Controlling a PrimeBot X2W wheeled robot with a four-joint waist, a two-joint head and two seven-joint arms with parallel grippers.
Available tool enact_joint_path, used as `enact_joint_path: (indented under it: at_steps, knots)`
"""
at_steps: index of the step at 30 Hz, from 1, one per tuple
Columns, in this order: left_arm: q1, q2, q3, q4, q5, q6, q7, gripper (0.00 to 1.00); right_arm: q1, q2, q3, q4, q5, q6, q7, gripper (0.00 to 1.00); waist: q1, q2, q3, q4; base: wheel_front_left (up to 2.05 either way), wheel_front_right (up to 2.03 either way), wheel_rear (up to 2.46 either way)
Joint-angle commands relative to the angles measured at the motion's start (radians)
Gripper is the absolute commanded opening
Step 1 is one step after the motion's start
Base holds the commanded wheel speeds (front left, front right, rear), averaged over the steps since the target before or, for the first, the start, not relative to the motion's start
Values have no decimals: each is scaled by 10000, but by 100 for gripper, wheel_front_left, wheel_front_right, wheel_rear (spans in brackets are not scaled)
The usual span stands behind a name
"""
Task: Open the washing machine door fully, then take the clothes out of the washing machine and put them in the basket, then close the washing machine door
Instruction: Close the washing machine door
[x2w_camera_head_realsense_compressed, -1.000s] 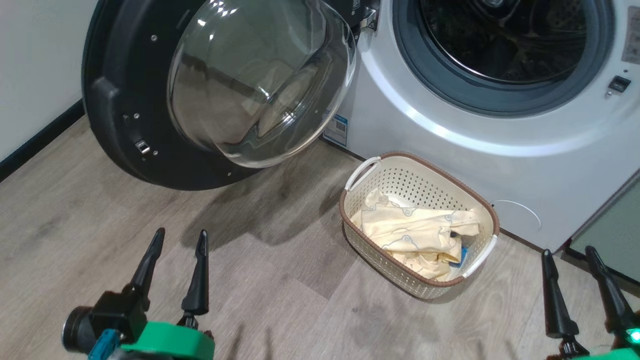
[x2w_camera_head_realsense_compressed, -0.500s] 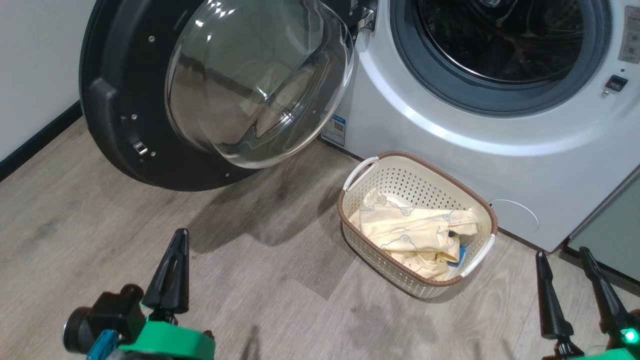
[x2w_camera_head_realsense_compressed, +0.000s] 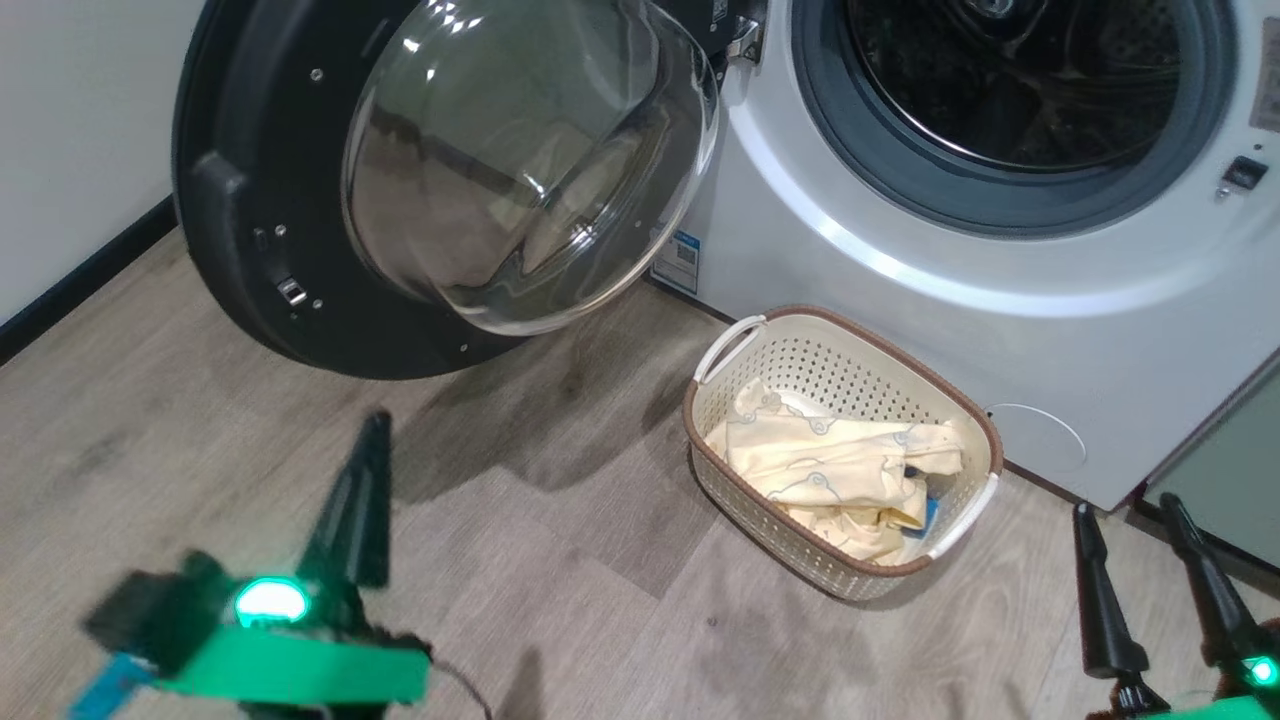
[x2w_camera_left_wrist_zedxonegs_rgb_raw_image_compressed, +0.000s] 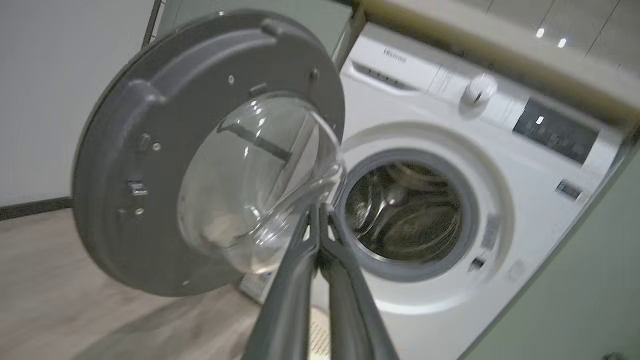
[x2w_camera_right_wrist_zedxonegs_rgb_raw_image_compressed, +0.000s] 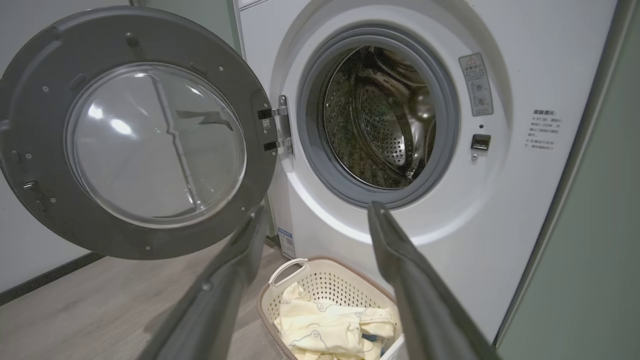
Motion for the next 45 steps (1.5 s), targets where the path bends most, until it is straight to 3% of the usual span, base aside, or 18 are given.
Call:
enact_joint_path:
  at_steps: [1, 6, 10, 16, 22, 29, 40, 45]
  knots:
    - [-727, -54, 505, -700, -815, -226, -85, 0, -409, -279, 111, -350, -32, 14, -65, 100, 0, 0, -9, 33, 0, 0, 0]
    - [-1118, -110, 1164, -1629, -3156, -672, -99, 0, -361, -282, 81, -403, -47, 14, -65, 100, 0, 0, 4, 123, 0, 0, 0]
    - [-1716, -19, 2080, -2202, -4935, -757, 125, 0, -313, -380, 91, -446, -117, 14, -65, 100, 0, 0, 44, 221, 0, 0, 0]
    - [-3451, 1462, 3720, -1767, -6449, -321, 994, 0, -308, -494, 83, -514, -178, 14, -65, 100, 0, 0, 161, 311, 0, 0, 0]
    - [-5400, 2975, 4482, 468, -7560, 202, 1985, 0, -374, -578, 163, -526, -148, 14, -65, 100, 0, 0, 257, 206, 0, 0, 0]
    - [-7232, 4252, 4441, 3925, -8145, 428, 2947, 0, -477, -723, 276, -533, -118, 14, -65, 100, 0, 0, 466, -85, 0, 0, 0]
    - [-9091, 5275, 4086, 7783, -8672, 136, 4138, 0, -687, -992, 360, -584, -106, 14, -65, 100, 0, 0, 920, -461, 0, 0, 0]
    - [-9558, 5458, 3851, 8931, -8762, 356, 4698, 0, -722, -1074, 346, -610, -132, 14, -65, 100, 0, 0, 1058, -468, 0, 0, 0]
